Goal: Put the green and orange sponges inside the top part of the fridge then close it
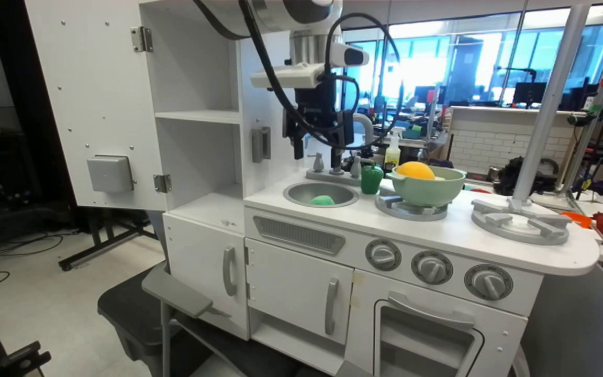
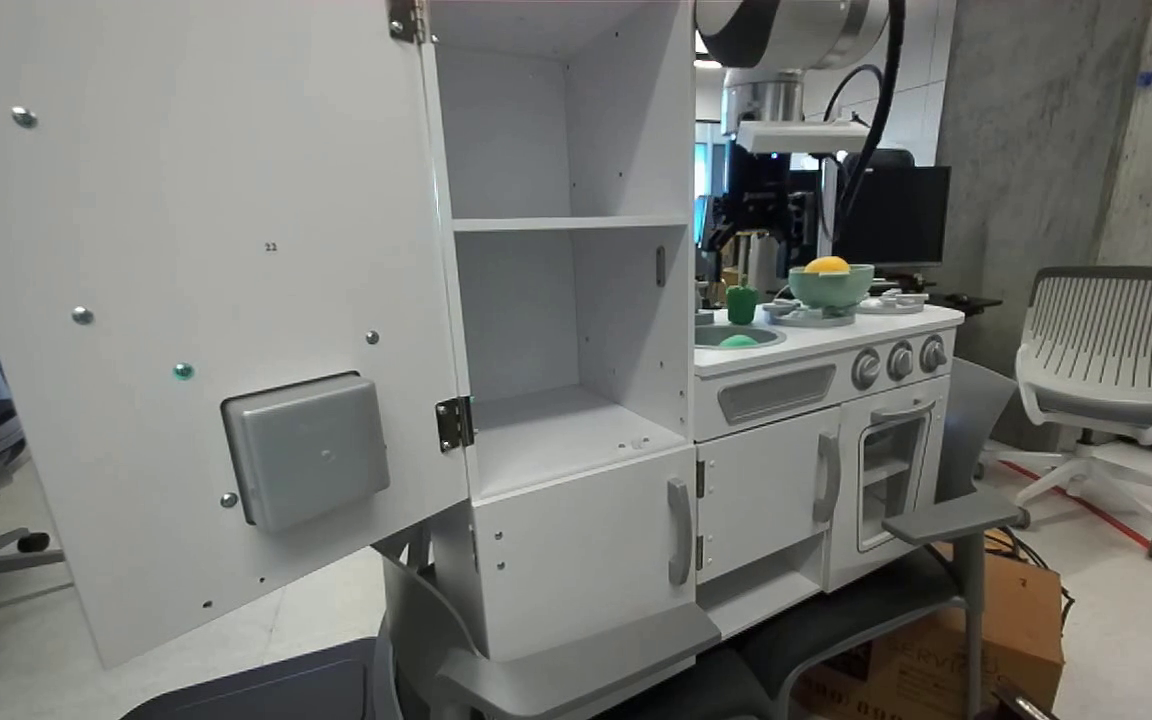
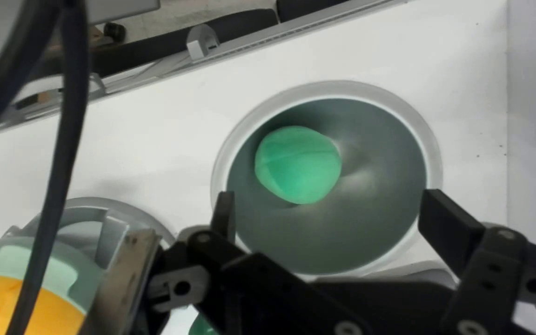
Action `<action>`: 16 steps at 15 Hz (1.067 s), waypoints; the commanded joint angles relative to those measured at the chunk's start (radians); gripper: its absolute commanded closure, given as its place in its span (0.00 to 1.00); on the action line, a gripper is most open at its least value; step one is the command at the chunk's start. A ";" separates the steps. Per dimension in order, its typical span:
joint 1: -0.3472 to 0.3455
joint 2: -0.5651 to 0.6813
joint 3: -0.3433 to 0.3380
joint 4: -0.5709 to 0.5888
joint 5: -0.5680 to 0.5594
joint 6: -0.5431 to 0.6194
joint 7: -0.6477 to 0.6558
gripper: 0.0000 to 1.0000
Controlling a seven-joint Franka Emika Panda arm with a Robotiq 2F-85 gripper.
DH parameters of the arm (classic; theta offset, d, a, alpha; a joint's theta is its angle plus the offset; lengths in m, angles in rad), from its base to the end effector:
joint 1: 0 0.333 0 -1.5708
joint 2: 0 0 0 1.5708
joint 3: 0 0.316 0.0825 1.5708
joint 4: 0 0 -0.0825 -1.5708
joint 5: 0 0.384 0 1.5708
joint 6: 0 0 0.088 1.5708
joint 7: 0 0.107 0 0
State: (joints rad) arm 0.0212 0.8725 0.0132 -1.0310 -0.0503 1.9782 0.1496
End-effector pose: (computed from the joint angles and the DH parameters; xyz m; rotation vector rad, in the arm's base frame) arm 0.7805 0.0201 0.3255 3.1052 -0.1586 0.1210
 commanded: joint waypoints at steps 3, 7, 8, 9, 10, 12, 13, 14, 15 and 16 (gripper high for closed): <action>-0.007 0.221 0.010 0.327 0.037 -0.114 -0.091 0.00; -0.032 0.301 0.020 0.459 0.041 -0.187 -0.201 0.00; -0.040 0.311 0.030 0.467 0.034 -0.189 -0.224 0.00; -0.044 0.320 0.032 0.473 0.034 -0.193 -0.249 0.00; -0.047 0.332 0.035 0.482 0.034 -0.195 -0.269 0.00; -0.050 0.348 0.043 0.490 0.034 -0.202 -0.300 0.00; -0.050 0.357 0.045 0.492 0.032 -0.200 -0.312 0.00; -0.048 0.362 0.047 0.494 0.030 -0.202 -0.320 0.00; -0.048 0.369 0.049 0.497 0.030 -0.201 -0.327 0.00; -0.047 0.374 0.051 0.501 0.030 -0.203 -0.334 0.00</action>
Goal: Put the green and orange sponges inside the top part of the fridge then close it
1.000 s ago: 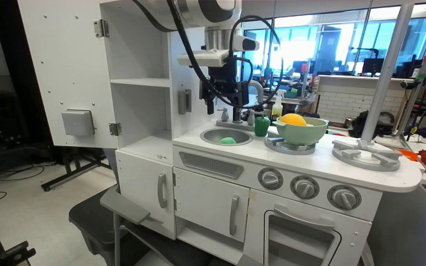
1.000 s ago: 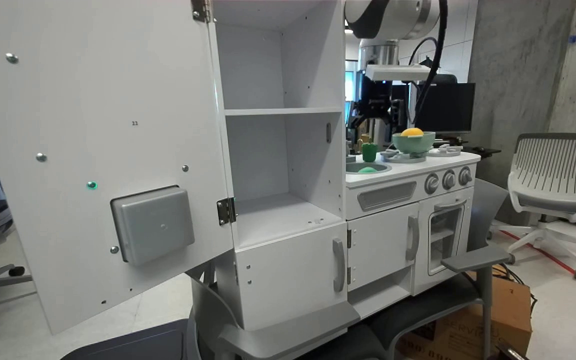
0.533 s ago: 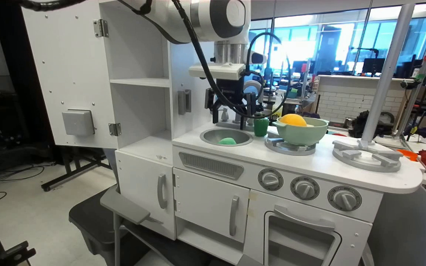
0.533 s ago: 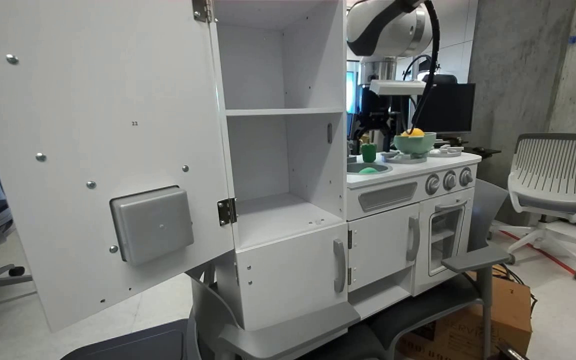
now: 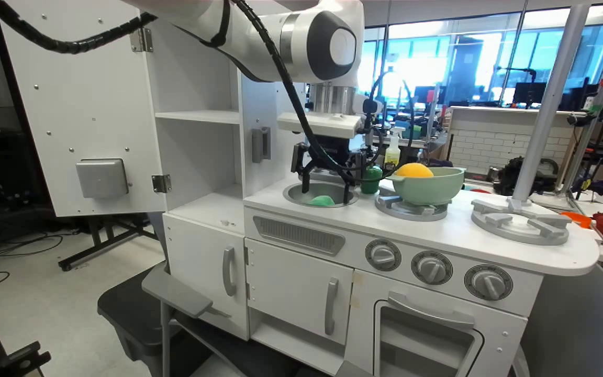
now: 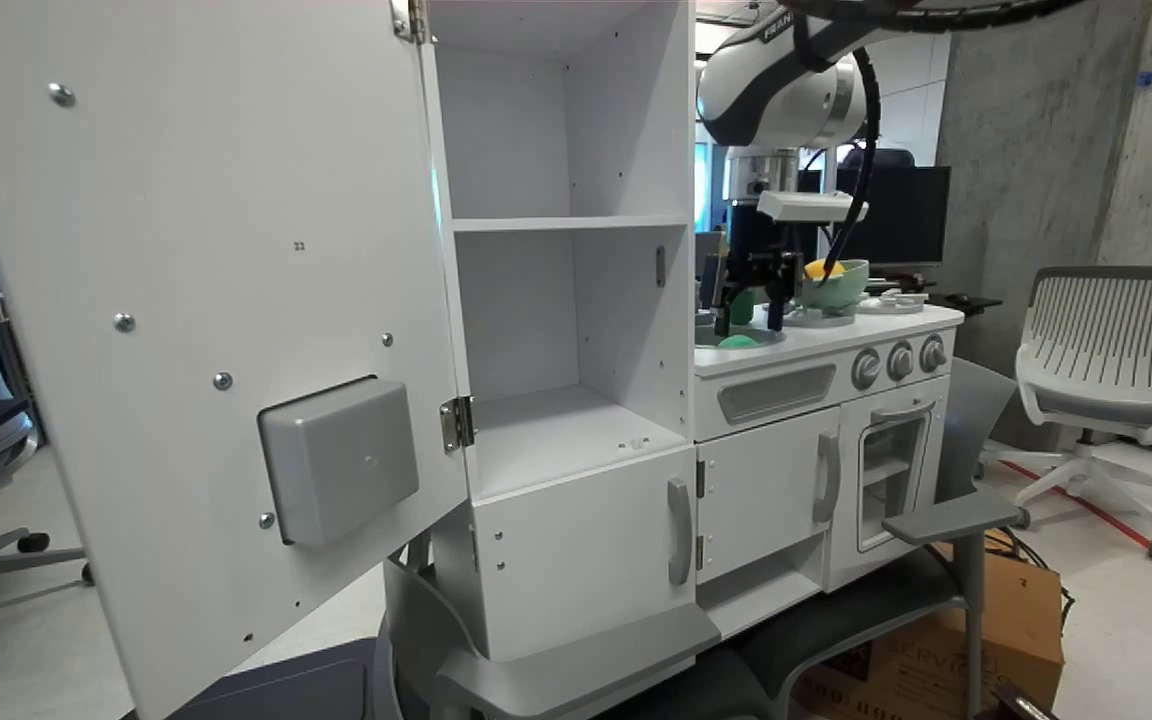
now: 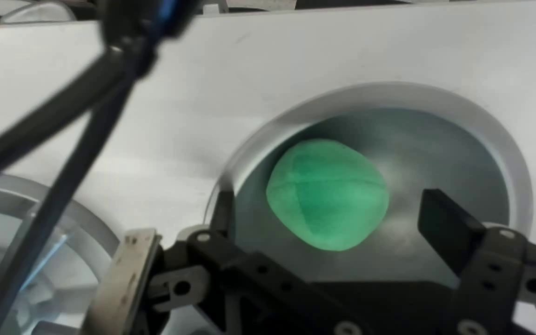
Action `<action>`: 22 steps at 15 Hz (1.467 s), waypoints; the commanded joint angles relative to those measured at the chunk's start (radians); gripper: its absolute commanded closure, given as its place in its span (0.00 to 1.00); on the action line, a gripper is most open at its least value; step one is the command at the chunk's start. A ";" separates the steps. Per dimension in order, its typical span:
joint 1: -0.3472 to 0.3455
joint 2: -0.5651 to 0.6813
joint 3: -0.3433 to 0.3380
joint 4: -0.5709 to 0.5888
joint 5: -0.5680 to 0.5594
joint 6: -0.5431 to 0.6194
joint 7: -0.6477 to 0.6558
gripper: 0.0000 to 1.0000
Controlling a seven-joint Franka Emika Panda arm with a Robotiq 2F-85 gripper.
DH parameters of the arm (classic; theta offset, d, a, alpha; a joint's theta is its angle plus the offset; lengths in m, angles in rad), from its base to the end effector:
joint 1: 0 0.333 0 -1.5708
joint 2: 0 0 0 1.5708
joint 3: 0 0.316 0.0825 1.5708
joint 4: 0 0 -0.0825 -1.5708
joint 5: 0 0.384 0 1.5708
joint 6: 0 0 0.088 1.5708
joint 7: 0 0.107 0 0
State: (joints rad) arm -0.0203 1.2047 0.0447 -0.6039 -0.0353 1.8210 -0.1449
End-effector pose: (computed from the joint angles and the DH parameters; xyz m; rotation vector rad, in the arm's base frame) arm 0.8066 -0.0030 0.2532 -3.1263 -0.2331 -0.0211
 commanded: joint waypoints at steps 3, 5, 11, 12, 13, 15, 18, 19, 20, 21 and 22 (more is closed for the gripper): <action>0.001 0.041 0.021 0.085 0.012 -0.047 -0.055 0.00; 0.006 0.039 0.025 0.089 0.010 -0.048 -0.061 0.00; 0.024 0.057 0.025 0.099 0.003 -0.039 -0.071 0.00; 0.025 0.063 0.024 0.100 0.003 -0.037 -0.071 0.00; 0.024 0.069 0.024 0.103 0.003 -0.037 -0.074 0.00; 0.025 0.081 0.023 0.105 0.002 -0.037 -0.075 0.00; 0.024 0.094 0.024 0.109 0.004 -0.037 -0.075 0.00; 0.024 0.099 0.024 0.112 0.003 -0.034 -0.073 0.00; 0.024 0.101 0.024 0.114 0.003 -0.030 -0.073 0.04; 0.025 0.102 0.024 0.114 0.003 -0.027 -0.072 0.26; 0.025 0.101 0.023 0.115 0.003 -0.026 -0.072 0.29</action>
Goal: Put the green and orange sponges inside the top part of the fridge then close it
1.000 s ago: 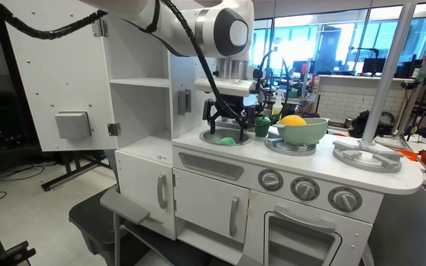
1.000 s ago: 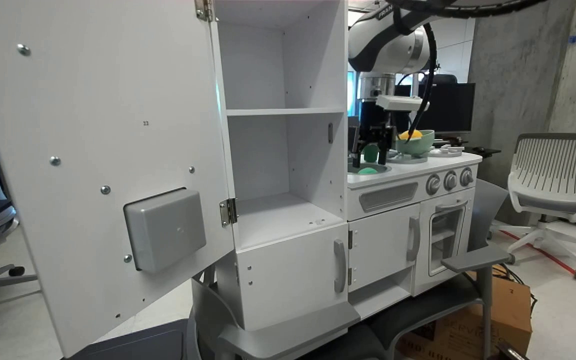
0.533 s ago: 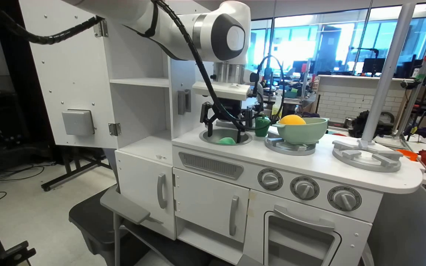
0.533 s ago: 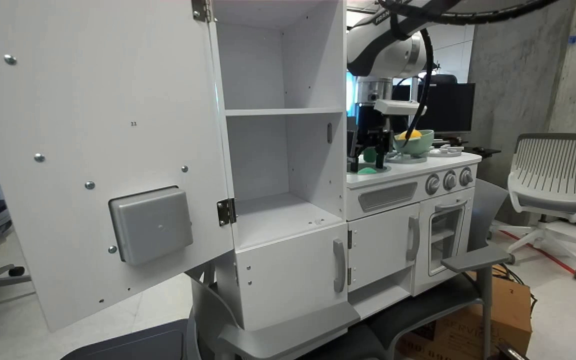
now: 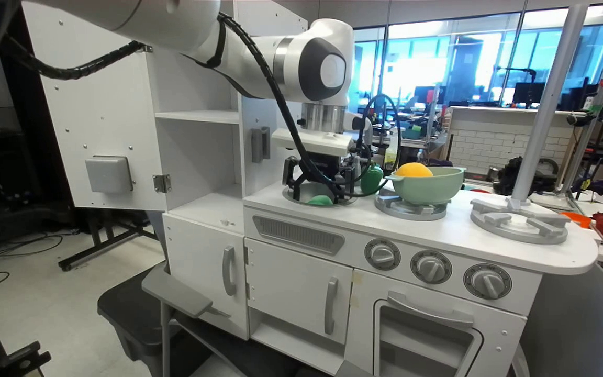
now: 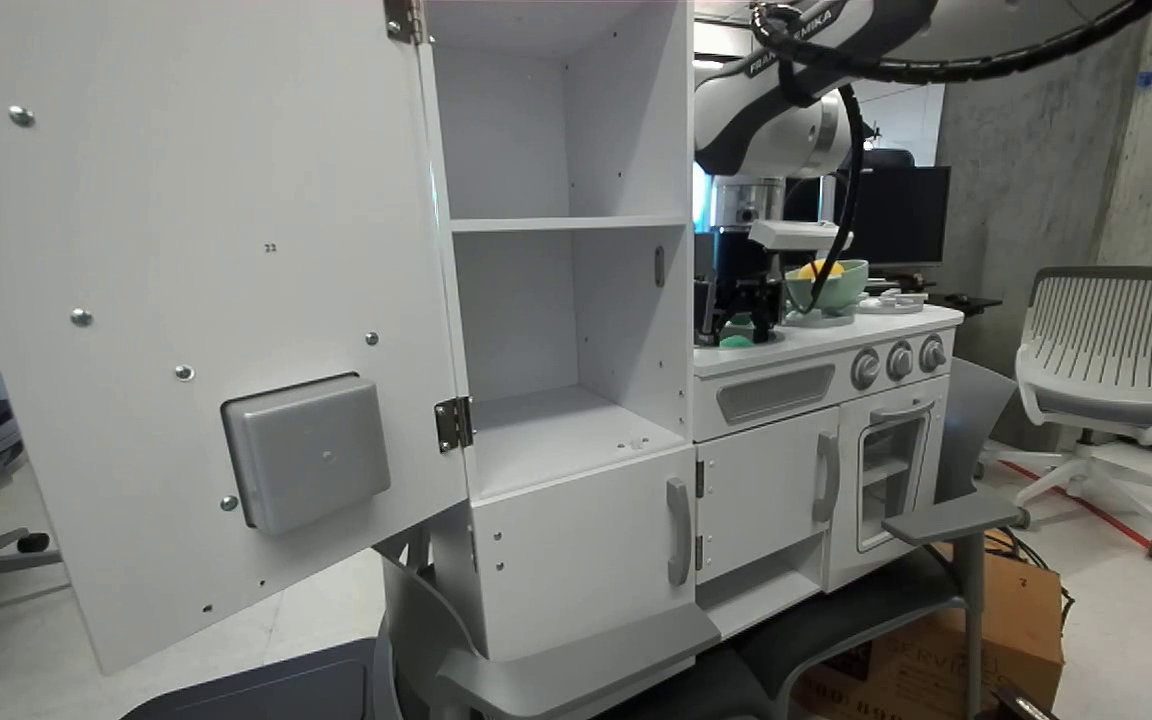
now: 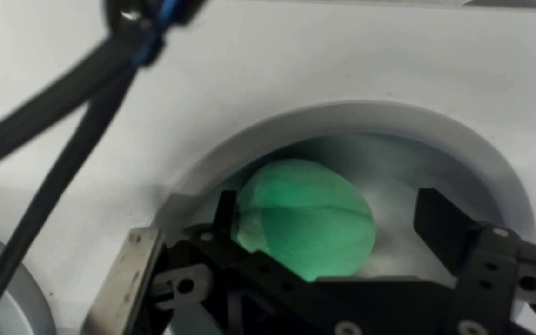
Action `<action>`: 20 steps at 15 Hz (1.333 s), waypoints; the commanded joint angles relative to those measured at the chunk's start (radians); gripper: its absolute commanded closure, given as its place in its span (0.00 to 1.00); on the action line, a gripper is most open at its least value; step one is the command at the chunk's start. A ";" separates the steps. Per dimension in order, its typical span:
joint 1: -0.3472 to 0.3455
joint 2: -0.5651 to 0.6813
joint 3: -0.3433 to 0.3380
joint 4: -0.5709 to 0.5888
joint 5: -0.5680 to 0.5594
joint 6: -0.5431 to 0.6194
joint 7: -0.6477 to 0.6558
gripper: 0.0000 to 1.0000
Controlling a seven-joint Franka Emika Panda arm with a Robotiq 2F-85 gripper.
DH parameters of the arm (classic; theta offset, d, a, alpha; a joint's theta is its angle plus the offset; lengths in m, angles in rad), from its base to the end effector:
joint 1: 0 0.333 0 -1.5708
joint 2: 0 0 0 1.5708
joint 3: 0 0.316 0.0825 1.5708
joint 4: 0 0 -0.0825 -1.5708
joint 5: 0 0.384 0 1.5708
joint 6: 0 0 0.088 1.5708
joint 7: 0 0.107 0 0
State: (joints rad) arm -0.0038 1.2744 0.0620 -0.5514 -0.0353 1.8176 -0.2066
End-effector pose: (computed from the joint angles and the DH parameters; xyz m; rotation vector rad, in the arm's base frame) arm 0.8058 0.0152 0.2221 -3.0953 -0.3574 0.0077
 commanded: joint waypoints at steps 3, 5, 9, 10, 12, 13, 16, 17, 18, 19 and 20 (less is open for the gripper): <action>0.007 0.030 0.005 0.064 0.002 -0.020 -0.010 0.47; 0.008 0.026 0.003 0.064 0.000 -0.021 -0.008 0.63; 0.010 -0.011 -0.003 0.056 -0.006 -0.047 -0.002 0.88; 0.009 -0.034 -0.004 0.054 -0.007 -0.061 -0.003 0.92; 0.008 -0.073 -0.006 0.053 -0.009 -0.091 -0.001 0.96; 0.007 -0.092 -0.006 0.054 -0.010 -0.114 -0.005 0.97; 0.008 -0.163 -0.006 0.051 -0.014 -0.204 -0.021 0.96; 0.010 -0.190 -0.007 0.048 -0.017 -0.240 -0.024 0.96; 0.008 -0.211 -0.009 0.046 -0.020 -0.270 -0.033 0.95; 0.010 -0.238 -0.012 0.041 -0.026 -0.309 -0.044 0.95; 0.009 -0.258 -0.012 0.038 -0.029 -0.341 -0.057 0.96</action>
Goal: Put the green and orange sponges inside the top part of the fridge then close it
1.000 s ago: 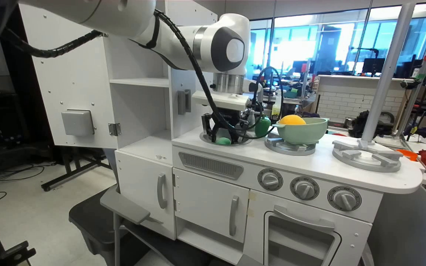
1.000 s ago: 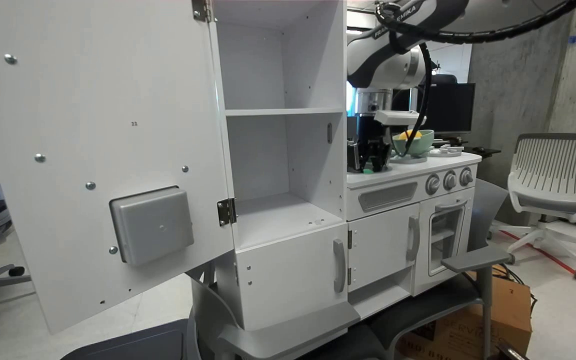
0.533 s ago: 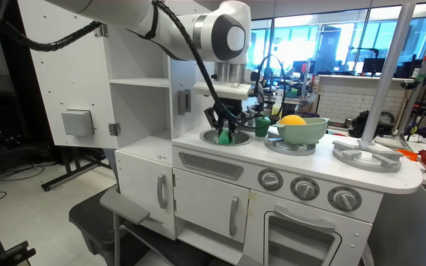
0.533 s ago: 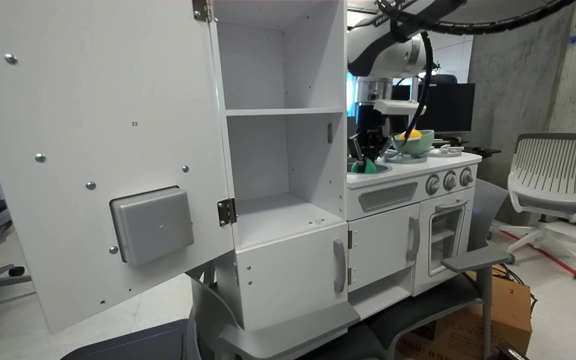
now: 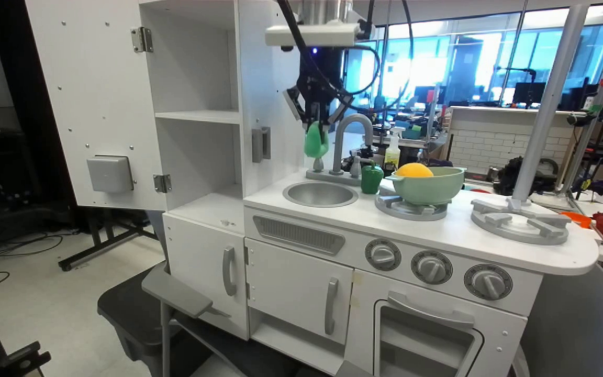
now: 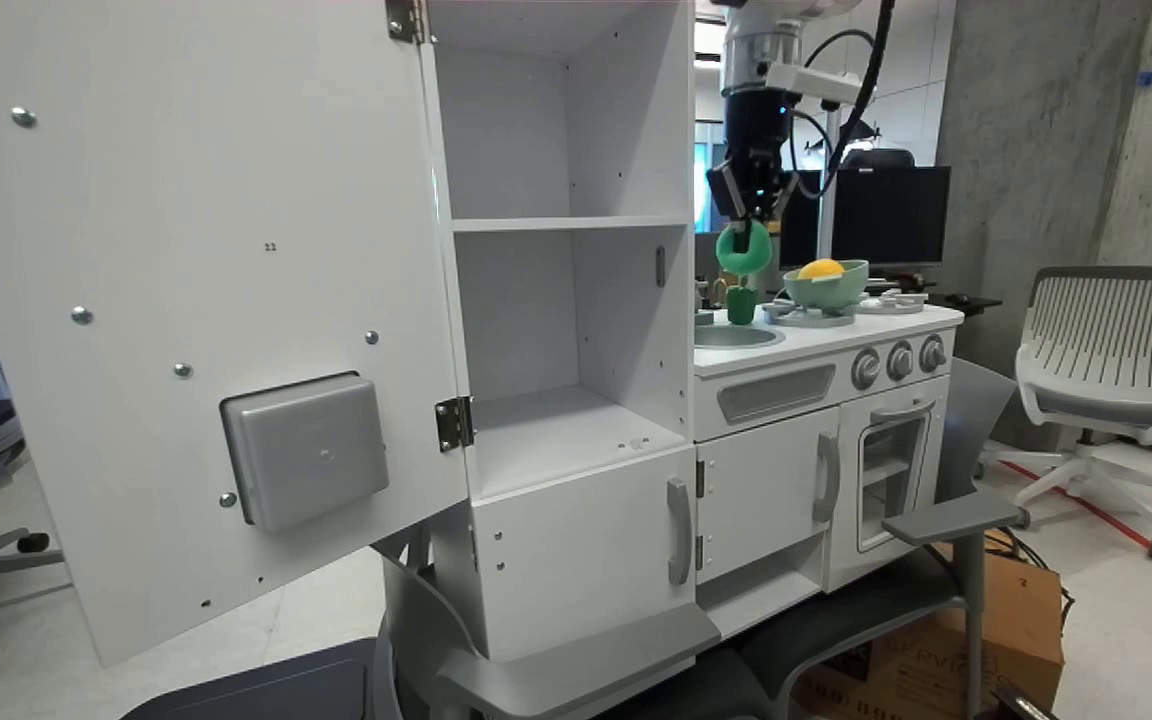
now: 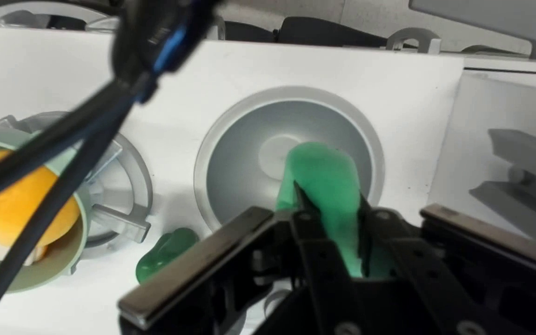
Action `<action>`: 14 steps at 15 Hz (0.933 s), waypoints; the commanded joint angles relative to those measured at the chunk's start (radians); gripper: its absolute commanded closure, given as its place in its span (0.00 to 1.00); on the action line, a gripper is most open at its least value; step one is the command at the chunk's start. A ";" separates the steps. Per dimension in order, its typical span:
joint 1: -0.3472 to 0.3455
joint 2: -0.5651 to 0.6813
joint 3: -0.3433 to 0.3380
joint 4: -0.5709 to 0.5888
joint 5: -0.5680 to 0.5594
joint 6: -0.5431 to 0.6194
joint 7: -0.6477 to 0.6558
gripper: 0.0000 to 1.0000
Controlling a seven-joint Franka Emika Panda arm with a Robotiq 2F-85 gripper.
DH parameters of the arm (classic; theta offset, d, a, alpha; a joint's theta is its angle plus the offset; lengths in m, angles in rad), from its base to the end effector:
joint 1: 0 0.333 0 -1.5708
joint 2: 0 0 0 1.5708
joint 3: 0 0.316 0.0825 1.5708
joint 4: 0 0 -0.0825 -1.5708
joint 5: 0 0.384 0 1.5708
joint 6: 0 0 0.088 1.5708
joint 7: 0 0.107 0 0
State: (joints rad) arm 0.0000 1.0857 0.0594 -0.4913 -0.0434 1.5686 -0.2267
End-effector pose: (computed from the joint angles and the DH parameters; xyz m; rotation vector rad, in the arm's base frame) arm 0.7895 0.0148 0.3801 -3.1064 -0.3977 0.0105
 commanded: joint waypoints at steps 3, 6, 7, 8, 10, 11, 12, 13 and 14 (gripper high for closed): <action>0.010 -0.127 -0.011 -0.034 -0.043 -0.197 -0.101 0.96; 0.031 -0.161 -0.011 -0.036 -0.077 -0.269 -0.191 0.96; 0.043 -0.169 -0.012 -0.037 -0.095 -0.281 -0.226 0.96; 0.053 -0.176 -0.012 -0.036 -0.110 -0.291 -0.258 0.96; 0.085 -0.189 -0.014 -0.038 -0.150 -0.294 -0.315 0.96; 0.100 -0.192 -0.014 -0.037 -0.171 -0.292 -0.342 0.96; 0.118 -0.196 -0.016 -0.039 -0.194 -0.284 -0.368 0.96; 0.133 -0.200 -0.018 -0.042 -0.216 -0.278 -0.394 0.96; 0.151 -0.205 -0.018 -0.045 -0.239 -0.275 -0.424 0.96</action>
State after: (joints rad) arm 0.1091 0.9184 0.0555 -0.5009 -0.2215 1.2926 -0.5670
